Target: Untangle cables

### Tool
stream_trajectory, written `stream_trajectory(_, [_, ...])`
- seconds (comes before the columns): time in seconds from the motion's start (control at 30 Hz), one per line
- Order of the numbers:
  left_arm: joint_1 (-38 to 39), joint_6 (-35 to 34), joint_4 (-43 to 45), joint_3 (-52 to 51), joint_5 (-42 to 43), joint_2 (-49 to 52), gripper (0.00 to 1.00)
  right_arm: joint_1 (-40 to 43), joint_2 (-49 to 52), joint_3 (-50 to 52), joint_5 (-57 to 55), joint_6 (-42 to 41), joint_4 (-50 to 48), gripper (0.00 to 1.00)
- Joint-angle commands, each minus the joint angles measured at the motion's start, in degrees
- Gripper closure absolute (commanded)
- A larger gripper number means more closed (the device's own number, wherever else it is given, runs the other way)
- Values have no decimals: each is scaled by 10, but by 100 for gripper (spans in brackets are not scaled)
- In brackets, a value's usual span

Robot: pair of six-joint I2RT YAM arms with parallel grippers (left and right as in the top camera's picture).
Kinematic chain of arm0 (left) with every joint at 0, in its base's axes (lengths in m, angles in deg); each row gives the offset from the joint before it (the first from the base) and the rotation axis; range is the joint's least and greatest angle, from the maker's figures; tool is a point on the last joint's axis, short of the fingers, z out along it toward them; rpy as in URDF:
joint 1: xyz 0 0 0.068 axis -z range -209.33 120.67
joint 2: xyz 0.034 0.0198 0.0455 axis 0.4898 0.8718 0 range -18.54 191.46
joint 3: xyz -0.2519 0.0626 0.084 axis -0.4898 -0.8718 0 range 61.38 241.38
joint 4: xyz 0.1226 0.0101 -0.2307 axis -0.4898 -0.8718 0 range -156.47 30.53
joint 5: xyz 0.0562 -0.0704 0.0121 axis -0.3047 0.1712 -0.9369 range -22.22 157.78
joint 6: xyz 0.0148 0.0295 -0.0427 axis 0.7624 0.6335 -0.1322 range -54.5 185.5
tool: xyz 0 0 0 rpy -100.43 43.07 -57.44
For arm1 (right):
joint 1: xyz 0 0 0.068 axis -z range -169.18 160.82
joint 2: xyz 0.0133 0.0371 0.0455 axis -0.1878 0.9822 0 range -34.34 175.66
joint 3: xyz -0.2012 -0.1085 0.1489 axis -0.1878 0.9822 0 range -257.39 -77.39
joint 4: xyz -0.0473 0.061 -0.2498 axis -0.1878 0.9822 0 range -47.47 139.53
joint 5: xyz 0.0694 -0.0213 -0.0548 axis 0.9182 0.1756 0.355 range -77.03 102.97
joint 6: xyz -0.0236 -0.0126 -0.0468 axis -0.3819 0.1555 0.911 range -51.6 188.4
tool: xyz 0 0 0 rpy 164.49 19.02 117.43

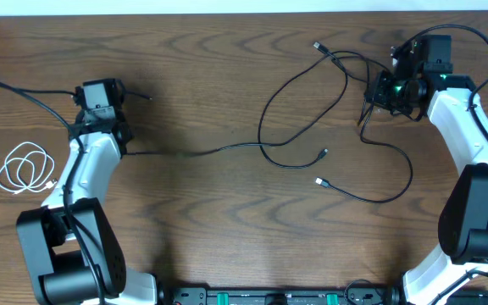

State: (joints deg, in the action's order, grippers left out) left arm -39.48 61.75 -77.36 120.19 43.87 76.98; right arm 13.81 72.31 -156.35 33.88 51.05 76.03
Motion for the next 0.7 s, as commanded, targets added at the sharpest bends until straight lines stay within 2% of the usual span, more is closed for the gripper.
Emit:
stream_trajectory(0.0, [0,-11,-5,4,12,-1,13,0,-6,-10,-9,9,2,99])
stream_trajectory(0.17, [2,-5,-23,5,79,-15,12,0,-6,-10,-9,9,2,99])
stream_trajectory(0.2, [2,9,-26,5,109,-23,12,0,-6,-10,-9,9,2,99])
stream_trajectory(0.23, [3,48,-27,5,183,-40,12,0,-6,-10,-9,9,2,99])
stream_trajectory(0.3, [9,102,-29,4,274,-61,12,0,-6,-10,-9,9,2,99])
stream_trajectory(0.37, [23,144,-36,5,336,-76,12,0,-6,-10,-9,9,2,99])
stream_trajectory(0.47, [57,176,-43,5,369,-83,12,0,-6,-10,-9,9,2,99])
stream_trajectory(0.67, [183,220,-30,4,384,-67,12,-1,-6,-10,-9,9,5,99])
